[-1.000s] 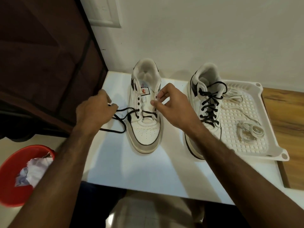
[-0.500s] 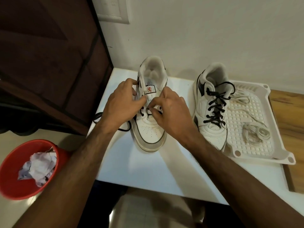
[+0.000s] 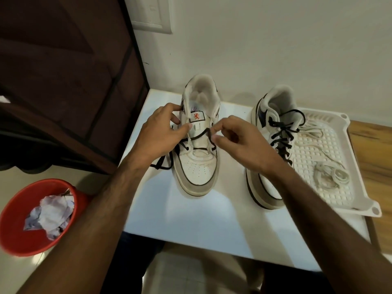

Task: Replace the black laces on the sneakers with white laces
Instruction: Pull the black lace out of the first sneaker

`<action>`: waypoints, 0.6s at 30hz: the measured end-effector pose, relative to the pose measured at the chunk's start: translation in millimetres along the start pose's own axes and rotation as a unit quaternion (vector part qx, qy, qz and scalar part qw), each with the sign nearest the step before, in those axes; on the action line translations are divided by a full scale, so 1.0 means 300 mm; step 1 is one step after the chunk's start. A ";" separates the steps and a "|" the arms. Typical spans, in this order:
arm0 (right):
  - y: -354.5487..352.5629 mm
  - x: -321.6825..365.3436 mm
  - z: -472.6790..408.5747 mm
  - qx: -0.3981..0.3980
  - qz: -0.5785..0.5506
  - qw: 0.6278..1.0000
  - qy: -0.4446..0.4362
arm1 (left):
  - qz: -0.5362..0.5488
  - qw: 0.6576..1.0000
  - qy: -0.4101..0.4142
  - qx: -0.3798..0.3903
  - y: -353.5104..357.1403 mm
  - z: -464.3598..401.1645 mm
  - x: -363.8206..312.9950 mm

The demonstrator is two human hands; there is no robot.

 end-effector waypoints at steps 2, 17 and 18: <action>0.041 0.034 -0.002 -0.059 0.038 0.996 -0.048 | 0.004 1.000 -0.002 -0.002 -0.004 0.001 0.001; 0.106 0.038 -0.012 -0.079 0.141 0.983 -0.084 | 0.008 1.000 -0.001 -0.006 -0.001 0.003 0.006; 0.066 0.028 -0.024 -0.079 0.095 0.990 -0.062 | 0.010 1.000 -0.003 -0.005 -0.002 0.003 0.006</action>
Point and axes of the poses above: each hand's wrist, its own z-axis away from the middle knuckle, its own y-axis out of the palm, x = y × z, the point moved 4 cm from there along -z, towards the middle knuckle, and after that the axes turned 15 degrees about -x, right-handed, at the moved point
